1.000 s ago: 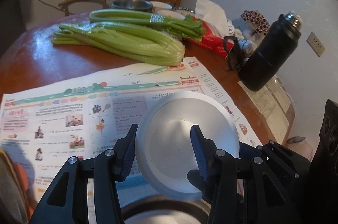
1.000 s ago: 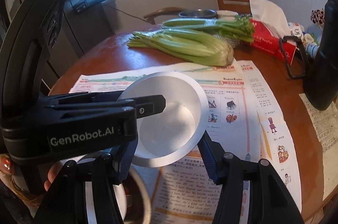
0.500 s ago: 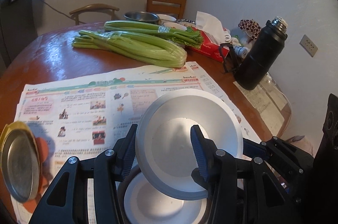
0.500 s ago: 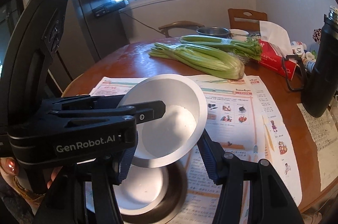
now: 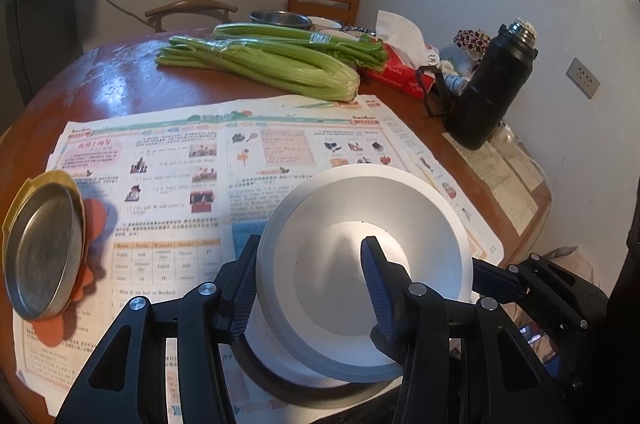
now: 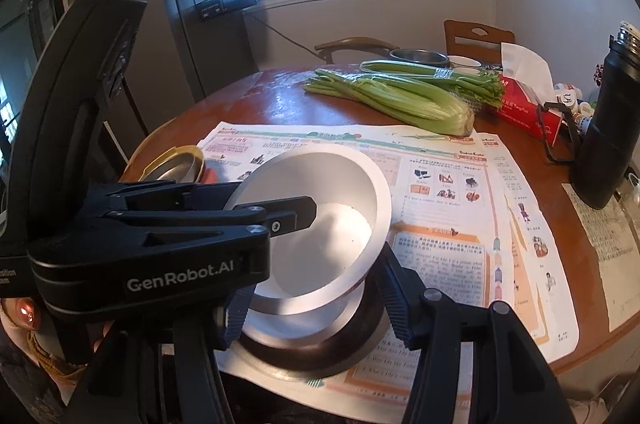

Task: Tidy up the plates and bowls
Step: 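Lower the second paper bowl into the stack and open the left gripper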

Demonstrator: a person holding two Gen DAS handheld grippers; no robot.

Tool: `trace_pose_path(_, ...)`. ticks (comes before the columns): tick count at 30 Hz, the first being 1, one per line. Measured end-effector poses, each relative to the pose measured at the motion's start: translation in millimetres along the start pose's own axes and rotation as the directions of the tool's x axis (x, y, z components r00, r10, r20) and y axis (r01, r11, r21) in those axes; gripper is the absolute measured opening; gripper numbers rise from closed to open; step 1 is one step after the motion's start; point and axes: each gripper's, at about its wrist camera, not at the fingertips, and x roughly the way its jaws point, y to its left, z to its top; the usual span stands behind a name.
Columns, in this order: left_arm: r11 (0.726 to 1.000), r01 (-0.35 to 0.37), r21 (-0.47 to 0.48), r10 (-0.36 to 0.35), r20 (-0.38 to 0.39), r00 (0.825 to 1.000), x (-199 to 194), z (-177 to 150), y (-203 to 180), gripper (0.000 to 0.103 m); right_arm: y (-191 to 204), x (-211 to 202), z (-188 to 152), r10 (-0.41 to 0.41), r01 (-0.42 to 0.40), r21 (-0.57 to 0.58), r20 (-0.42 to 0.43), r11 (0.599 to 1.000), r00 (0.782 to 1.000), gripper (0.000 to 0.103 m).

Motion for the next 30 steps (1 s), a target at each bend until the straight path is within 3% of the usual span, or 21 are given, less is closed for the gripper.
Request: trace_pose_path(30, 0.994, -0.102, 0.034, 0.104, -0.039, 0.994, 22.9, -21.7, 0.0, 0.051, 4.3, 22.3, -22.2, 0.014, -0.015, -0.013, -0.062, 1.000, 0.998, 0.058)
